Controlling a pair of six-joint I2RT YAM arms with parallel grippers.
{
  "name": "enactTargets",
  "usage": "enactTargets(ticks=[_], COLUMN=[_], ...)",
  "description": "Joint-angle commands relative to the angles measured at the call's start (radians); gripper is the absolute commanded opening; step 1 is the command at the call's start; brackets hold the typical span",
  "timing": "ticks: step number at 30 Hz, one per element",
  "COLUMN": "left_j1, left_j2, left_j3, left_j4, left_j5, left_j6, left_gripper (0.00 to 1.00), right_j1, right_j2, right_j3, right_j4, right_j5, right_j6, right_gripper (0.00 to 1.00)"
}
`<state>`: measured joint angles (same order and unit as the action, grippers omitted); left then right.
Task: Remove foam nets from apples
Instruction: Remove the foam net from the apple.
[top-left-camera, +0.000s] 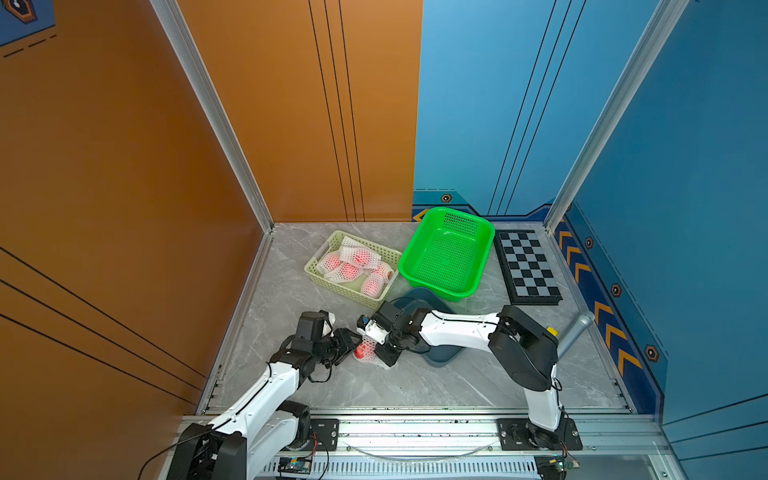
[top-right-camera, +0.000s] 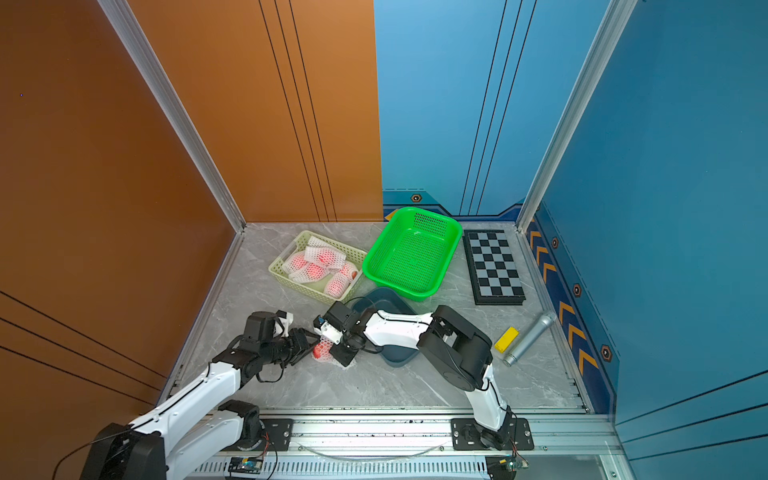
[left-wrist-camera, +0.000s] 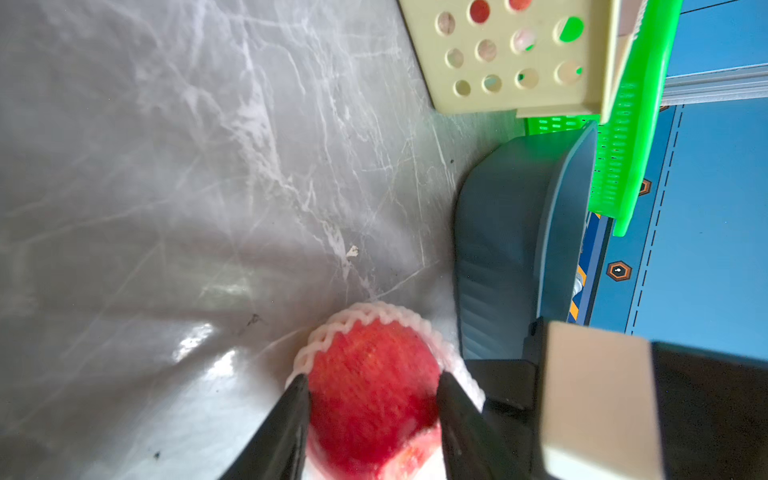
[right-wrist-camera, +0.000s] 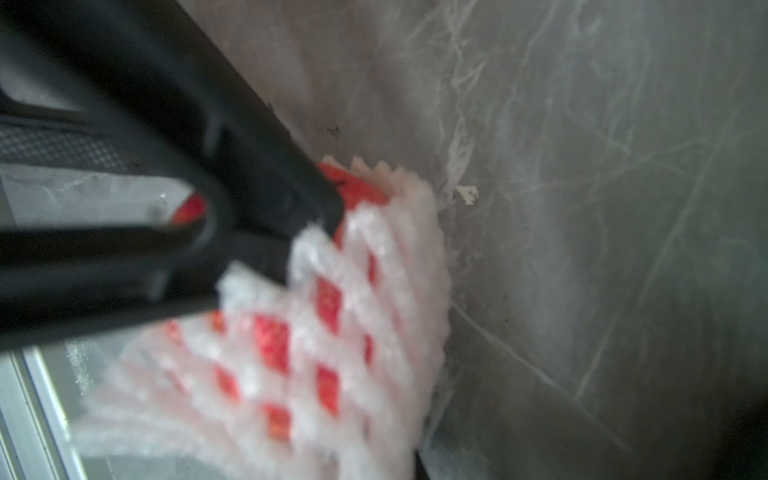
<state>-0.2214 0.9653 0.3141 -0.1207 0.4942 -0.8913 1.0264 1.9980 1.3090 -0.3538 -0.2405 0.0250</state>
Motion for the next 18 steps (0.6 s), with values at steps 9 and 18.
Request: enactTargets(ticks=[9, 18], left_j1=[-0.042, -0.056], left_j2=[0.041, 0.056], left_j3=[-0.020, -0.024], left_j4=[0.027, 0.029], left_j5=[0.004, 0.002], left_j6=[-0.009, -0.008], left_gripper=[0.55, 0.59], right_j1=[-0.020, -0.042], right_j2=[0.001, -0.010], right_j3=[-0.022, -0.034], right_j4=[0.040, 0.091], right_j5=[0.026, 0.014], right_j6=[0.020, 0.044], right_gripper=[0.00, 0.00])
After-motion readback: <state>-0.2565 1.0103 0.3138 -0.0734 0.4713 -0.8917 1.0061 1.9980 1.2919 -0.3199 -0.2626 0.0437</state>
